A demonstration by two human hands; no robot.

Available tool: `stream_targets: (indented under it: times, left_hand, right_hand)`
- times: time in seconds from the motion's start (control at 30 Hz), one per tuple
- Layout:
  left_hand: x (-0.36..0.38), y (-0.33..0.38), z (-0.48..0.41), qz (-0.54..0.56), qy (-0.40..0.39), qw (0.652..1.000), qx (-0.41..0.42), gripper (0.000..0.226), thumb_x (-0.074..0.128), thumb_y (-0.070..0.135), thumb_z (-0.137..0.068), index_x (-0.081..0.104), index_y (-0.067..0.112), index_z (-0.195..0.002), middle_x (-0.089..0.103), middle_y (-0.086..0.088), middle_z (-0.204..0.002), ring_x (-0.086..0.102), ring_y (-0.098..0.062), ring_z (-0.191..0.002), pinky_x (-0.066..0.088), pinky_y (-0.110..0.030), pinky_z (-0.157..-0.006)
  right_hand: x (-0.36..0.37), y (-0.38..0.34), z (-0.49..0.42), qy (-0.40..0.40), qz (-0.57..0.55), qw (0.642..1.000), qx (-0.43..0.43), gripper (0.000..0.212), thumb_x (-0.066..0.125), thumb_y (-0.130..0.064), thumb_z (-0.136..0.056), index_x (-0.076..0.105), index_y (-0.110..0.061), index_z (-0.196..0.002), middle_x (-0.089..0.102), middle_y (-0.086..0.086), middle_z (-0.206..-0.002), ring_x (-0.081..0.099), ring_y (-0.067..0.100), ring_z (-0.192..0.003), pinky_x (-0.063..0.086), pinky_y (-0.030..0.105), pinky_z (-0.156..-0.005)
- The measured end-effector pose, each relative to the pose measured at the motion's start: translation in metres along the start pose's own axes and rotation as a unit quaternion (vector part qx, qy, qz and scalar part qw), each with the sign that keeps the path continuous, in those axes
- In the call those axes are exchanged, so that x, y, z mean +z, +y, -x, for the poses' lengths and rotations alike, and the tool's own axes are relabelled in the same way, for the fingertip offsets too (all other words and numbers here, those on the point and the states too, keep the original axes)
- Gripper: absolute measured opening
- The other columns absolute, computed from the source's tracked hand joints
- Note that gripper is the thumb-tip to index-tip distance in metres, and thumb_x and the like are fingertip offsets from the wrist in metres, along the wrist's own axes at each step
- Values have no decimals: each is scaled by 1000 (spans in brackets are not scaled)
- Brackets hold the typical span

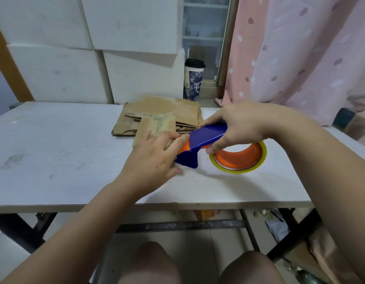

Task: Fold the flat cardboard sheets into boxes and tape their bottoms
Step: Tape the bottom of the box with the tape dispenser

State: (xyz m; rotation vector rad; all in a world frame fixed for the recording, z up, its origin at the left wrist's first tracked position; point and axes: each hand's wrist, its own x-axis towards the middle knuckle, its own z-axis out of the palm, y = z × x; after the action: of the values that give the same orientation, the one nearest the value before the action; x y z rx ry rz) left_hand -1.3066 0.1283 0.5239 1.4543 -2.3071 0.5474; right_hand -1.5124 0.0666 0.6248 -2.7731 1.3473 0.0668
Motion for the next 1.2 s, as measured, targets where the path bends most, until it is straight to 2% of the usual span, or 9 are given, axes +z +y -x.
stream_targets:
  times: [0.1, 0.23, 0.4, 0.5, 0.63, 0.73, 0.9, 1.07, 1.2]
  left_hand:
    - [4, 5, 0, 30, 64, 997, -17, 63, 84, 14, -62, 61, 6, -119, 65, -13, -108, 63, -34, -89, 46, -52, -84]
    - [7, 3, -3, 61, 101, 993, 3, 54, 84, 9, -64, 64, 5, -115, 68, -11, -103, 64, -30, -86, 45, -39, -75]
    - [5, -2, -3, 86, 32, 996, 1, 61, 88, 21, -61, 65, 11, -117, 66, -9, -113, 62, -30, -100, 43, -47, -86]
    - [4, 2, -2, 51, -2, 999, 16, 64, 92, 28, -51, 68, 12, -109, 63, -14, -116, 60, -36, -105, 42, -53, -90]
    - [2, 2, 0, 60, -2, 998, 13, 47, 85, 31, -62, 71, 17, -105, 61, -13, -120, 58, -34, -109, 39, -55, -94]
    - [-1, -3, -1, 99, -24, 995, -4, 38, 79, 41, -69, 73, 21, -101, 57, -5, -127, 55, -27, -114, 35, -52, -101]
    - [-8, -8, -4, 150, -75, 986, -16, 66, 48, 77, -59, 75, 31, -97, 48, 7, -136, 44, -12, -119, 28, -42, -106]
    - [-11, -15, -6, 161, -90, 983, 20, 58, 49, 72, -63, 77, 28, -90, 46, 6, -140, 40, -11, -119, 26, -36, -99]
    - [-12, -17, -8, 170, -98, 980, 36, 48, 52, 67, -68, 77, 30, -86, 45, 6, -141, 41, -12, -117, 27, -34, -92]
  right_hand:
    - [-3, -3, -3, -13, 4, 1000, 11, 68, 64, -73, -64, 59, -38, -122, 63, -13, -93, 53, 10, -79, 43, 23, -61]
    - [-4, -1, -5, -34, -1, 999, 15, 64, 64, -71, -66, 62, -36, -120, 65, -10, -94, 56, 14, -82, 49, 28, -70]
    - [-2, 0, -11, -81, -24, 996, 26, 58, 64, -69, -69, 65, -36, -116, 64, -13, -89, 57, 11, -81, 48, 25, -66]
    - [8, 3, -15, -118, -47, 991, 27, 52, 67, -64, -71, 65, -36, -115, 62, -19, -86, 56, 6, -79, 39, 21, -60]
    - [17, 18, -15, -158, -166, 972, 54, 55, 72, -68, -62, 72, -36, -107, 64, -15, -86, 55, 8, -78, 41, 20, -63]
    - [27, 33, -10, -213, -279, 934, 73, 55, 75, -63, -59, 73, -21, -94, 49, 0, -73, 42, 17, -68, 38, 27, -55]
    - [58, 52, 0, -297, -458, 836, 52, 29, 72, -49, -67, 61, -23, -67, 42, 3, -65, 38, 13, -58, 38, 24, -53]
    - [85, 57, 2, -378, -588, 712, 71, 61, 84, -55, -59, 49, -9, -78, 42, 1, -65, 37, 9, -56, 33, 20, -53]
    - [91, 57, 1, -407, -620, 666, 73, 59, 83, -55, -62, 48, -9, -77, 45, -1, -63, 38, 7, -54, 33, 20, -54]
